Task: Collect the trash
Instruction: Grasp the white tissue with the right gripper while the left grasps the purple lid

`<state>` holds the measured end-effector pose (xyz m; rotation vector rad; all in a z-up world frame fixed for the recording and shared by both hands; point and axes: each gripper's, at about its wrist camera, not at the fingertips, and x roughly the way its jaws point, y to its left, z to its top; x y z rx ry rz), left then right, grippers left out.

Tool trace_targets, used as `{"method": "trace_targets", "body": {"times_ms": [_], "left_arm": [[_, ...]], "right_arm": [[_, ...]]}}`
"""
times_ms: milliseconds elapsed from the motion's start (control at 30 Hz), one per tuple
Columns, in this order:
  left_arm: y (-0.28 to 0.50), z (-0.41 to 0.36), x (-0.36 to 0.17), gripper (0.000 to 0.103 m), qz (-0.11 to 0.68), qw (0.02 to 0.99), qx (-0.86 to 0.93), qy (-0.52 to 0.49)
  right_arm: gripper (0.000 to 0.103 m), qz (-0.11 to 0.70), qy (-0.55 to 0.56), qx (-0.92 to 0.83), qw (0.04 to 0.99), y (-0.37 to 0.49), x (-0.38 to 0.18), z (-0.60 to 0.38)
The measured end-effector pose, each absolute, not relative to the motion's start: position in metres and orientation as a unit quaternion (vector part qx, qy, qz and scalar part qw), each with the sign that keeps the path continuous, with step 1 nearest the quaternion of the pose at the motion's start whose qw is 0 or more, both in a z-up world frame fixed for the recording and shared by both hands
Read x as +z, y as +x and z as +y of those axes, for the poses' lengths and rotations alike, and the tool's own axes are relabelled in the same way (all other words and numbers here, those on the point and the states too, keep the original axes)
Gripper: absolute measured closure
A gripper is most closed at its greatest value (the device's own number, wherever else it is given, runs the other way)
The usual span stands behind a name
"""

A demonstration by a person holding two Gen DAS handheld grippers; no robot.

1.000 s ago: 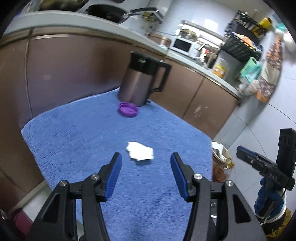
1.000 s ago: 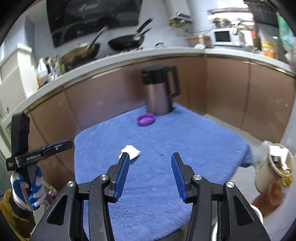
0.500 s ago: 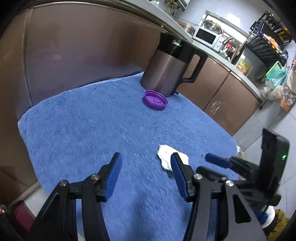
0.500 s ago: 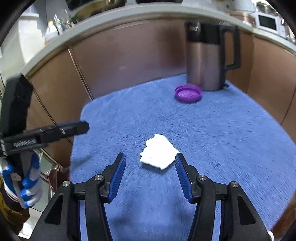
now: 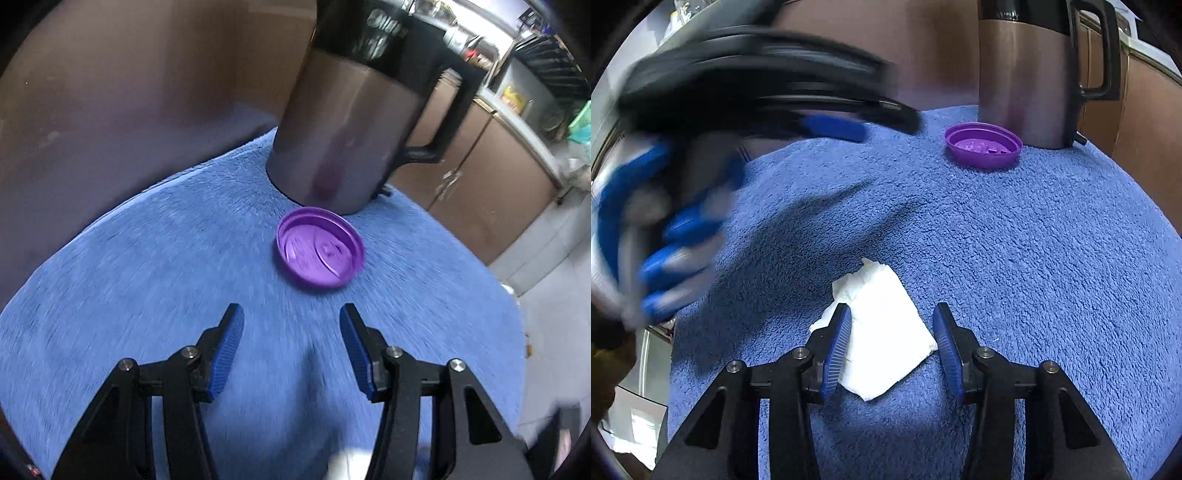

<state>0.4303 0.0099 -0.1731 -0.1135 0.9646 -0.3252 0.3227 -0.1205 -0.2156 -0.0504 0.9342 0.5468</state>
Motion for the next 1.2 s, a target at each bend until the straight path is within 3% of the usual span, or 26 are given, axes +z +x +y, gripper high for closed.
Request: {"method": "trace_targets", "body": {"times_ms": [100, 167, 200, 267, 367, 600, 933, 1200], "left_arm": [[0.460, -0.006, -0.186, 0.056, 0.474, 0.867, -0.147, -0.047], [0.477, -0.016, -0.194, 0.068, 0.485, 0.862, -0.143, -0.044], [0.484, -0.017, -0.198, 0.072, 0.489, 0.859, -0.143, -0.043], [0.491, -0.023, -0.203, 0.090, 0.497, 0.855, -0.141, -0.040], [0.493, -0.023, -0.205, 0.098, 0.495, 0.856, -0.138, -0.044], [0.461, -0.012, -0.185, 0.100, 0.471, 0.868, -0.150, -0.056], [0.374, 0.036, -0.103, 0.100, 0.404, 0.903, -0.133, -0.056], [0.289, 0.049, -0.053, 0.100, 0.354, 0.924, -0.137, -0.041]], "right_arm": [[0.073, 0.440, -0.008, 0.262, 0.859, 0.321, -0.216, -0.128], [0.084, 0.441, 0.011, 0.268, 0.857, 0.321, -0.216, -0.135], [0.086, 0.442, 0.017, 0.272, 0.855, 0.321, -0.216, -0.137], [0.092, 0.441, 0.023, 0.275, 0.854, 0.322, -0.217, -0.137], [0.095, 0.433, 0.018, 0.281, 0.856, 0.317, -0.214, -0.137], [0.096, 0.410, 0.016, 0.281, 0.868, 0.311, -0.206, -0.135], [0.096, 0.392, 0.016, 0.264, 0.881, 0.267, -0.185, -0.138], [0.096, 0.340, 0.055, 0.249, 0.905, 0.206, -0.133, -0.162]]}}
